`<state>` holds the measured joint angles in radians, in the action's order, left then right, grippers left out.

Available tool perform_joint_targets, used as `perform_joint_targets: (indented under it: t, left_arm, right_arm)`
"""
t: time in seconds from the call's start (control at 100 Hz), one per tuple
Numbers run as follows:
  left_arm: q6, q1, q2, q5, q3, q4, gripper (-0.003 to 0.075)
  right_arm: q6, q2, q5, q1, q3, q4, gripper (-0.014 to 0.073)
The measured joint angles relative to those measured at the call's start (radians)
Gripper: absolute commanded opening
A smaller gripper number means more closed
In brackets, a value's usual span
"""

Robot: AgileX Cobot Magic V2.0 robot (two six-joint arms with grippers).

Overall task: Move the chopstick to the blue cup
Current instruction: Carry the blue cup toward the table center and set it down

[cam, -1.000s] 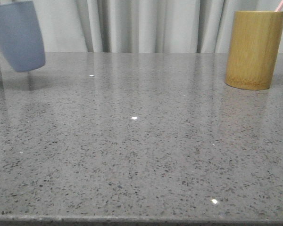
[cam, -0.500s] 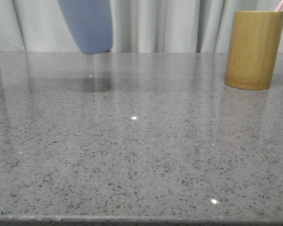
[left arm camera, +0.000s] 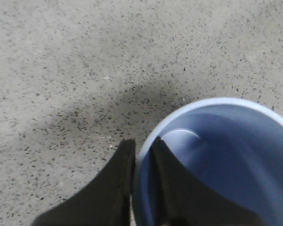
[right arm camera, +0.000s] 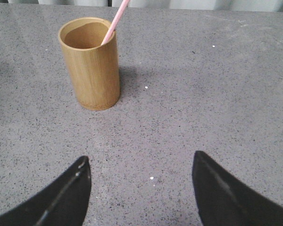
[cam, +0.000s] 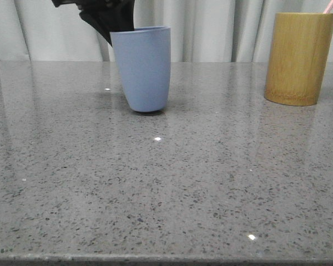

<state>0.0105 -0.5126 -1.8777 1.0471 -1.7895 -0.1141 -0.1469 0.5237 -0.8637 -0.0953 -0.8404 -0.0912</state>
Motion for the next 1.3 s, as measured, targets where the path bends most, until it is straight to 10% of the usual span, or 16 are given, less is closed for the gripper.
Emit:
perform_joint_targets:
  t: [0.49, 1.01, 1.3]
  left_arm:
    - [0.000, -0.013, -0.004, 0.000, 0.000, 0.004, -0.0004]
    - [0.000, -0.013, -0.004, 0.018, -0.008, 0.004, 0.0434]
    - [0.015, -0.013, 0.012, 0.029, -0.012, 0.004, 0.0456]
  right_arm:
    - [0.000, 0.000, 0.002, 0.000, 0.000, 0.000, 0.0472]
    - [0.000, 0.000, 0.005, 0.000, 0.000, 0.000, 0.0472]
    - [0.000, 0.000, 0.005, 0.000, 0.000, 0.000, 0.0472]
